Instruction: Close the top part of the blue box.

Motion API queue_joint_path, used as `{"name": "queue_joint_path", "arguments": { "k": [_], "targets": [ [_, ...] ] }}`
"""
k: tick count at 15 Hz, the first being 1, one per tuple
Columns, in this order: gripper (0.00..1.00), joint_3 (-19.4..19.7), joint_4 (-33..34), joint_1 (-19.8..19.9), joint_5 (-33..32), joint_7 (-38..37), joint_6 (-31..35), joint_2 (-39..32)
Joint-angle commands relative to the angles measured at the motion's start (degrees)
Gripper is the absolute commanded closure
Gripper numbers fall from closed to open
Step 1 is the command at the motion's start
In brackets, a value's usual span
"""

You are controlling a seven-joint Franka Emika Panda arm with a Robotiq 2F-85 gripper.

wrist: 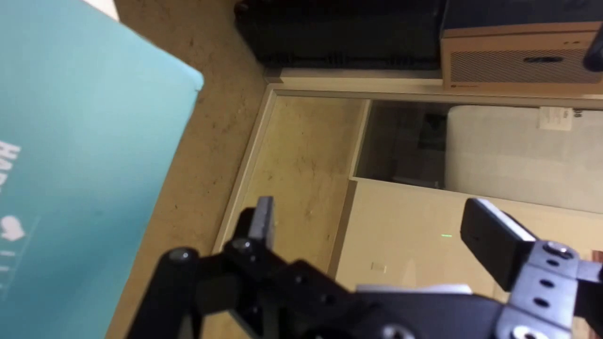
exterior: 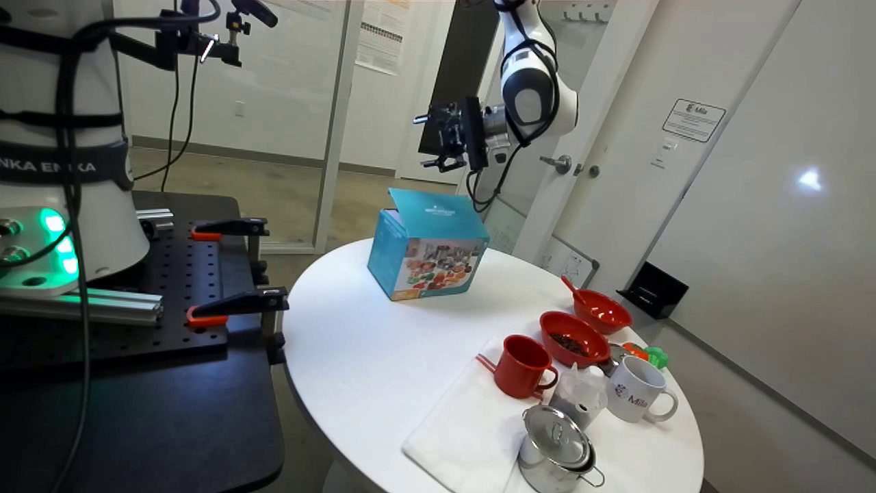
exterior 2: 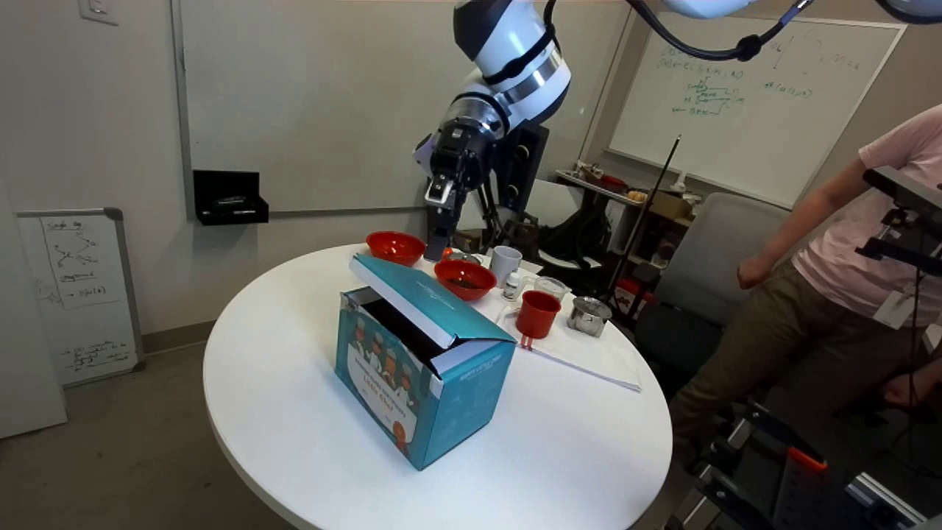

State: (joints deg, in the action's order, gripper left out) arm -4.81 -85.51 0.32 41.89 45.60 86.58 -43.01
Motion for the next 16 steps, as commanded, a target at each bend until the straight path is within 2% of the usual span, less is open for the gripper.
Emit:
{"name": "queue_joint_path", "arguments": {
  "k": [1,8,12,16],
  "targets": [
    [0.00,-1.0,-1.1,0.6,-1.3,-1.3,2.7,1.2],
    [0.00,-0.3,-6.4,0.2,-5.0,-2.9,14.4,8.2],
    [0.00,0.4,-7.0,-1.0,-11.7,-10.7,17.9,8.3],
    [0.00,-0.6,-7.8,-1.1,-18.2,-17.1,19.3,6.7]
  ]
}}
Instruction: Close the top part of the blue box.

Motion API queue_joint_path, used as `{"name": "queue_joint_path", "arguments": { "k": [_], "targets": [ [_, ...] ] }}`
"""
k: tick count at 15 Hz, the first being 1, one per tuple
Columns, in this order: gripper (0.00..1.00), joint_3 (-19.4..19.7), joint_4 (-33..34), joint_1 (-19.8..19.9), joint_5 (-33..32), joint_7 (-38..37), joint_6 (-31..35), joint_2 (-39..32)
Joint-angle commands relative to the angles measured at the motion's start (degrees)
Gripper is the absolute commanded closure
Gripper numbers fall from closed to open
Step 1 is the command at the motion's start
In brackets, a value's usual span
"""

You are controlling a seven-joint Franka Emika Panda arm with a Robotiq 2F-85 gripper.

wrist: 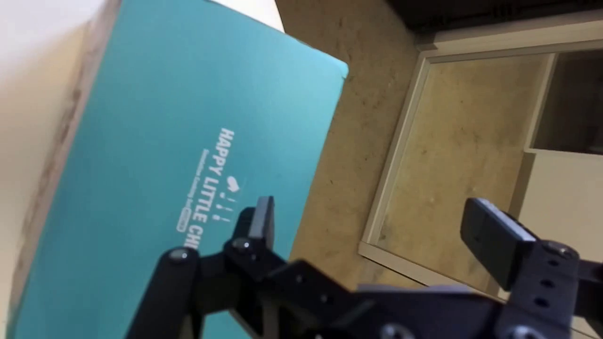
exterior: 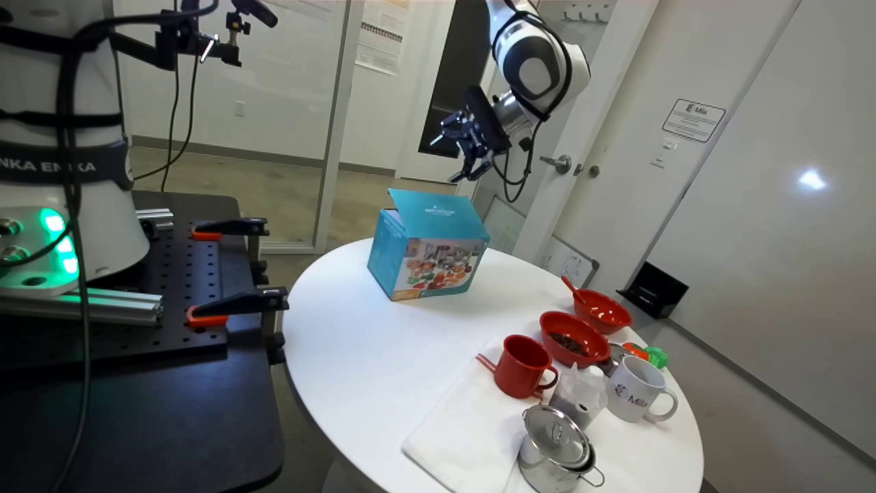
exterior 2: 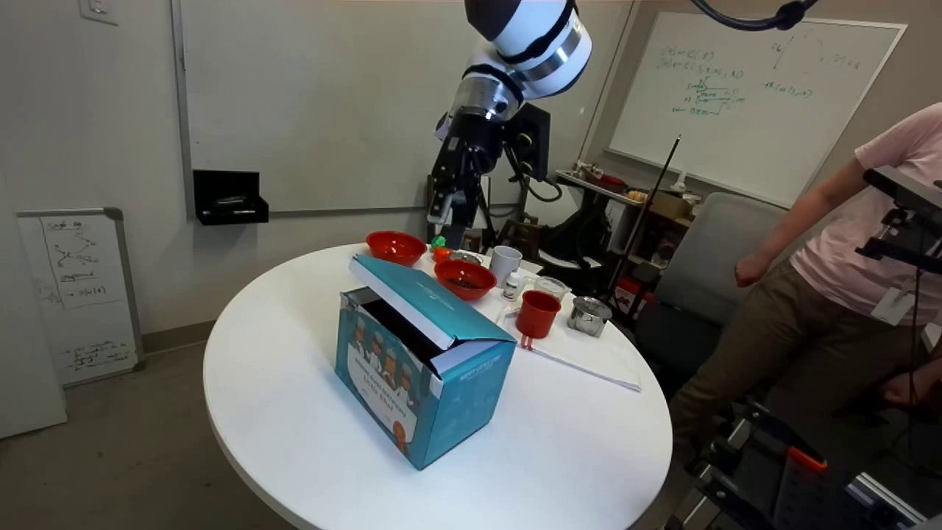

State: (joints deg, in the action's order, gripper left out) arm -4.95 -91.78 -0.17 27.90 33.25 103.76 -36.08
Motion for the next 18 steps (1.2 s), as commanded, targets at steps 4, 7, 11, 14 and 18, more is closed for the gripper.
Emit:
{"name": "queue_joint_path", "arguments": {
  "k": [4,7,11,14,18],
  "targets": [
    [0.00,-1.3,-2.3,-1.2,-8.3,-8.5,4.1,-1.3],
    [0.00,-2.1,-3.1,-1.3,-9.4,-10.0,6.3,-1.6],
    [0.00,-3.8,-4.5,-0.7,-7.5,-9.7,13.2,-2.1],
    [0.00,-5.1,-6.1,0.3,-6.1,-8.9,20.3,-2.1],
    [0.00,-6.6,-7.5,1.3,-5.8,-8.9,24.8,-3.0]
  ]
}}
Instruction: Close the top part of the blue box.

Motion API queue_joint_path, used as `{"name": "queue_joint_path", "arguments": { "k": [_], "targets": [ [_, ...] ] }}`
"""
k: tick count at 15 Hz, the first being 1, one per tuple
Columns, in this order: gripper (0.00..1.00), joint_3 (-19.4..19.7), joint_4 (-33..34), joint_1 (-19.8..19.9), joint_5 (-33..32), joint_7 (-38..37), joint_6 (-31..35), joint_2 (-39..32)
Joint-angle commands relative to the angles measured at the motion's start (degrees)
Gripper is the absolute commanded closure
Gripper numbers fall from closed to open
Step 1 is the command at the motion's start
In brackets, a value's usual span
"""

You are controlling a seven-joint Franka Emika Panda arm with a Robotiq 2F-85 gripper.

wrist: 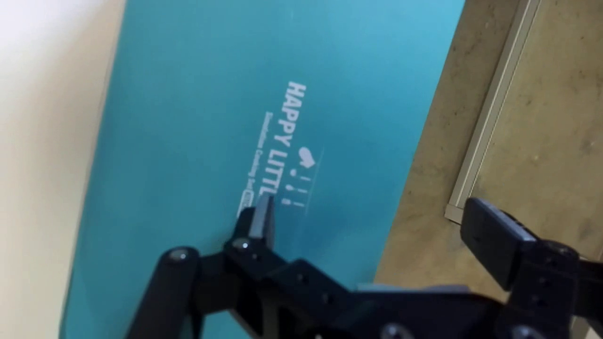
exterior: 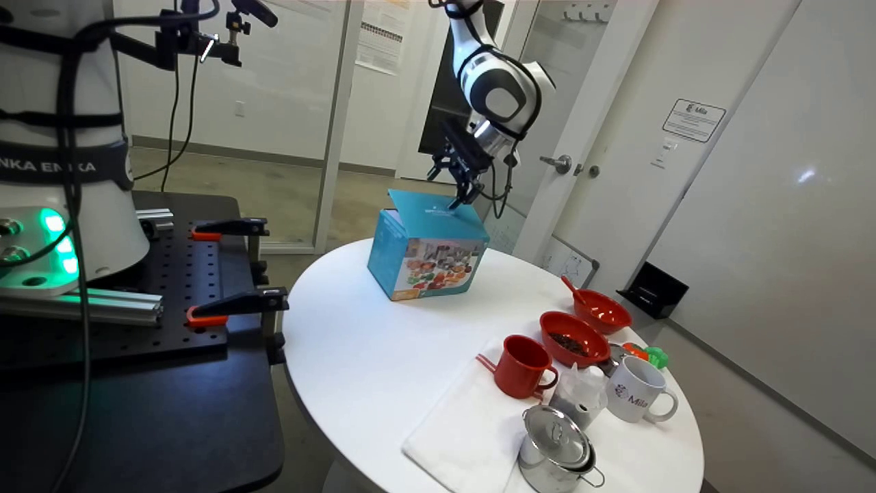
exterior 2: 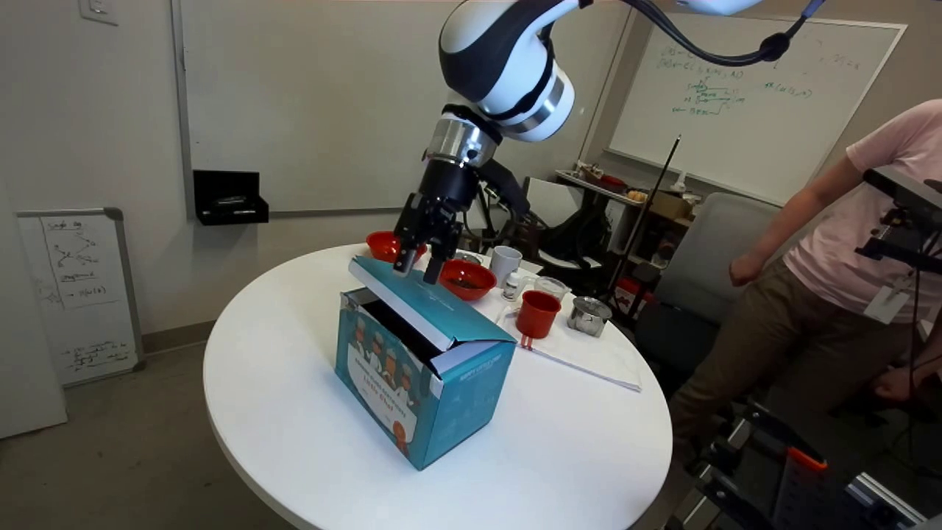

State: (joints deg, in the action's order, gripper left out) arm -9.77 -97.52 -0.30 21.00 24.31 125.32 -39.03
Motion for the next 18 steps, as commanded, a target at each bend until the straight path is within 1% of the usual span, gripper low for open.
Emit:
{"name": "queue_joint_path", "arguments": {
  "k": [1,4,9,15,18],
  "targets": [
    [0.00,-2.2,-2.0,1.6,1.1,0.1,3.9,-0.3],
    [0.00,-3.2,-2.9,2.1,0.9,0.4,4.8,-0.7],
    [0.00,-4.5,-3.2,2.4,0.8,0.6,4.2,-1.4],
    [0.00,-5.0,-3.0,2.2,0.3,0.4,3.7,-2.1],
    [0.00,-4.8,-2.1,2.1,0.0,0.3,3.0,-3.6]
  ]
}}
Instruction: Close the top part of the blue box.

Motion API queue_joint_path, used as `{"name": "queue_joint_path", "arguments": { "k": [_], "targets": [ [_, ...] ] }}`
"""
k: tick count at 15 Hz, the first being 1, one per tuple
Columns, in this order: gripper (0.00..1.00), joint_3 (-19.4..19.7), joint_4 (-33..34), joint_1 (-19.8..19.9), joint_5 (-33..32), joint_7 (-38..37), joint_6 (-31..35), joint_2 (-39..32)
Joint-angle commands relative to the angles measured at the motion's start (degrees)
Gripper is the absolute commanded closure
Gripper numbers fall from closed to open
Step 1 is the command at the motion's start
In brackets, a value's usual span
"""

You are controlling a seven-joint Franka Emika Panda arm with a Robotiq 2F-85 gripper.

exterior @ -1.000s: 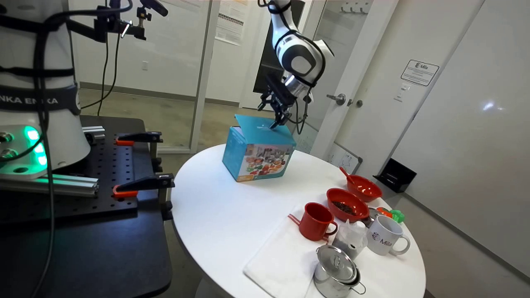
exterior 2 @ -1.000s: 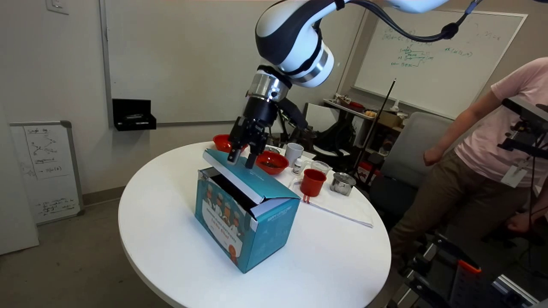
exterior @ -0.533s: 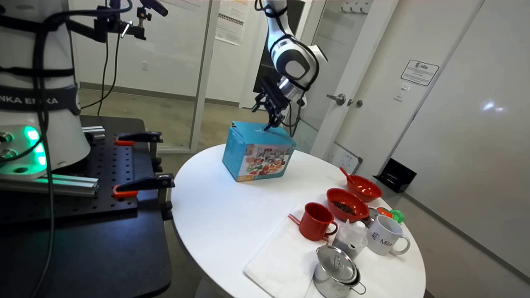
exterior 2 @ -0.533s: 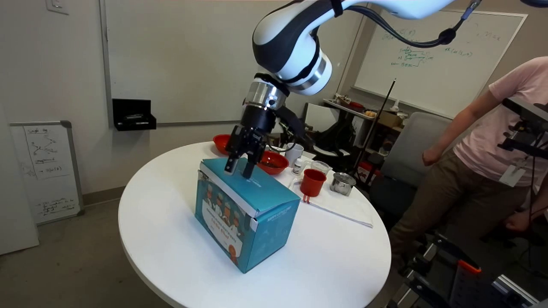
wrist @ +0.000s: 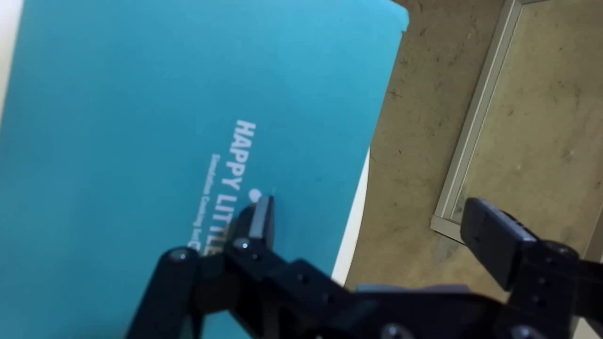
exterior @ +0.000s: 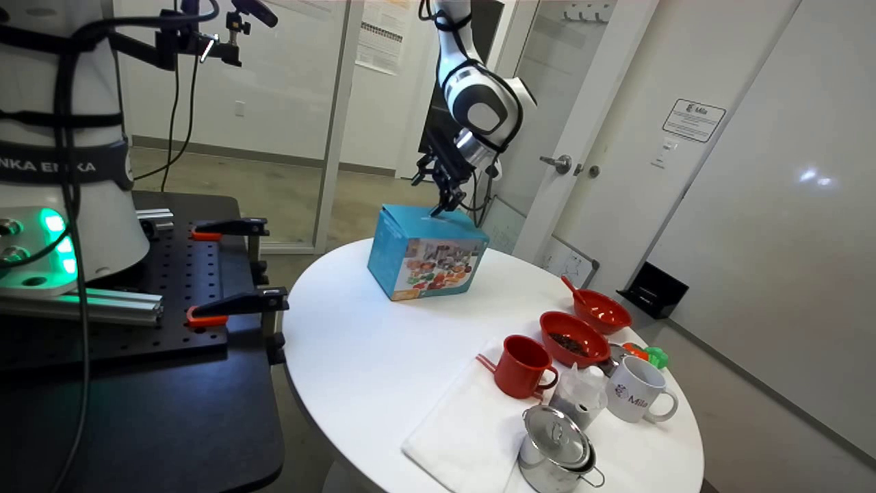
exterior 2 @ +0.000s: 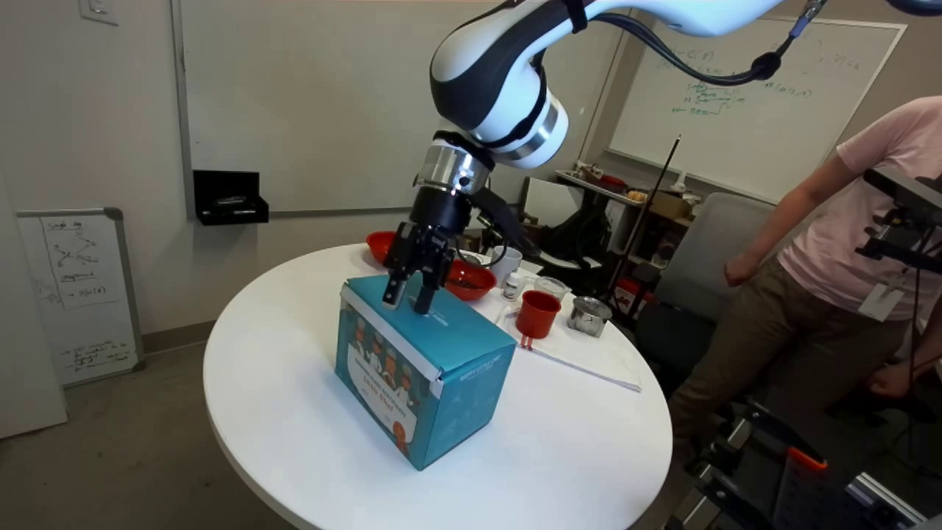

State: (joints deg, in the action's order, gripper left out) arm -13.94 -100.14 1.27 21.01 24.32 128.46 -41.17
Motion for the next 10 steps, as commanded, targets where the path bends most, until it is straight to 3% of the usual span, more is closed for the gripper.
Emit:
{"name": "queue_joint_path", "arguments": {
  "k": [1,10],
  "targets": [
    [0.00,-0.7,0.9,0.7,0.1,0.3,-0.5,-2.1],
    [0.00,-1.1,2.4,0.9,-0.3,0.2,-1.5,-5.2]
  ]
}}
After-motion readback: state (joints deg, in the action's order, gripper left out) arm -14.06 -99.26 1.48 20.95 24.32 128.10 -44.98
